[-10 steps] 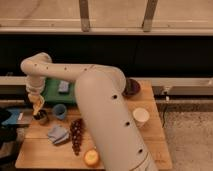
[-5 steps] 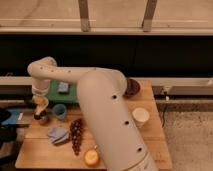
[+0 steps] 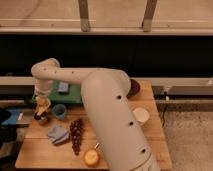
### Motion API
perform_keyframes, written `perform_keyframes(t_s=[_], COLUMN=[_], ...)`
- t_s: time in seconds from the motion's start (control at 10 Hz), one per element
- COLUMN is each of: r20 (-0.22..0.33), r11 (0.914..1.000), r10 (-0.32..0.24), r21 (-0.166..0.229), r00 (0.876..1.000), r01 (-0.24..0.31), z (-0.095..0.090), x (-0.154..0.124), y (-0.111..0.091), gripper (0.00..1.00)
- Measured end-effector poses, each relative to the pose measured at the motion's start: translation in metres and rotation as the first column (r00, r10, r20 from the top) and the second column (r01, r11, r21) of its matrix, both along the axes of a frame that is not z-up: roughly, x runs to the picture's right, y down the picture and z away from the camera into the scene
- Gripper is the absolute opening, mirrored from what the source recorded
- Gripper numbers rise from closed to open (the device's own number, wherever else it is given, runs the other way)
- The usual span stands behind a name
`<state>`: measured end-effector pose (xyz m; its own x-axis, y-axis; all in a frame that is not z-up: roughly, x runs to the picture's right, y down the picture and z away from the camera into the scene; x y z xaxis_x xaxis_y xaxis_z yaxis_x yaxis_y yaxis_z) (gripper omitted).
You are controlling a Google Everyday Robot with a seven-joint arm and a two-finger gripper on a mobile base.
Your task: Place banana in metal cup
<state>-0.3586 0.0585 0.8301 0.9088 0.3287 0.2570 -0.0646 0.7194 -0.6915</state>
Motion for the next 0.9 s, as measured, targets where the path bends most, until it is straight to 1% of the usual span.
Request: perform_keyframes(t_s=[0.3,0.5,0.6,0.8,0.9], r20=[0.016,0.027,0.036,0.049,0.050], r11=[0.9997,0.9995,0.9994,0.9990,0.9990], r10=[0.004,0.008,0.012,0.033,0.031], r21=[0.023,0.030,0.031,0.030,0.030], r00=[1.000,1.000,0.999,0.998,0.998], r01=[-0.005,-0.009,-0.013,-0.034,-0.033], z=[-0.015,-0.024,-0.027,-0.030,-0.030], x=[-0.004,-0.006,-0.008,-0.006,-0.006], y=[-0.004,-0.004,-0.003,-0.004,-0.004], gripper=[0.59,0.59,0.59,0.64,0.64])
